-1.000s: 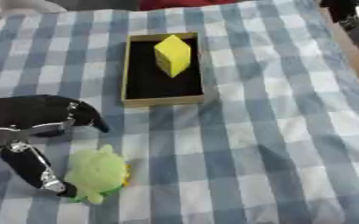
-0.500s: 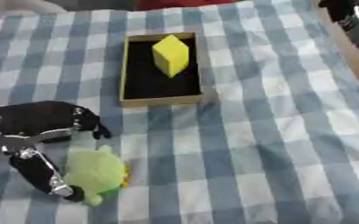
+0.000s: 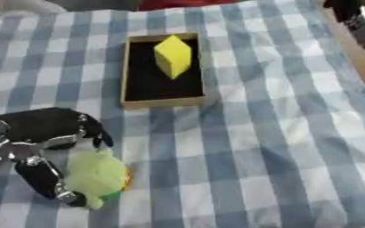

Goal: Pick up objects on the table and place them in the box.

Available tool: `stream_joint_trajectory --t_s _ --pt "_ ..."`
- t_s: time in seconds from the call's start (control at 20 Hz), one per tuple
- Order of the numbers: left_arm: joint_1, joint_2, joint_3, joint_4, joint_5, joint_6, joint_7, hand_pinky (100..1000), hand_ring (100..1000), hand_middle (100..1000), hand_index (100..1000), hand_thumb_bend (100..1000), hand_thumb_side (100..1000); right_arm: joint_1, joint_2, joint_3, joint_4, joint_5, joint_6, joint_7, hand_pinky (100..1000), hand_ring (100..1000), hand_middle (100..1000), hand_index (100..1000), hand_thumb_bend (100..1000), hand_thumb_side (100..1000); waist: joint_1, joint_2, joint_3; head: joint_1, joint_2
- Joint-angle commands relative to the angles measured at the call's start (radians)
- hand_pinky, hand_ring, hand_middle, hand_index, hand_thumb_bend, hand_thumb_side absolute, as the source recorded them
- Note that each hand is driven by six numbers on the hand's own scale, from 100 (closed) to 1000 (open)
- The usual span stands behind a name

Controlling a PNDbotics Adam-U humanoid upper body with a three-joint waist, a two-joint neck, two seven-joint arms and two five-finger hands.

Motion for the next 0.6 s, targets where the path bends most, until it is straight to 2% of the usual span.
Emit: stream_joint_trajectory --t_s 0.05,0.35,0.6 --pt "-0.004 0.008 0.006 -0.014 -0.023 0.005 -0.011 833 835 695 835 739 326 -0.007 -0.015 -0.012 -0.016 -0.006 0.001 0.001 555 701 689 773 100 931 -0.003 -0.015 -0.001 -0.001 0.005" --pt "0.007 0.0 0.007 -0.014 -0.027 0.004 -0.038 838 859 738 846 687 332 -0.007 -0.014 -0.013 -0.016 -0.008 0.001 0.002 555 700 689 773 100 930 -0.004 -0.015 -0.001 -0.001 0.005" --pt "0.015 -0.005 0.008 -0.014 0.016 0.011 -0.079 838 866 743 846 639 342 -0.007 -0.013 -0.013 -0.016 -0.009 0.0 0.002 554 700 689 773 100 931 -0.005 -0.013 -0.002 -0.002 0.005"
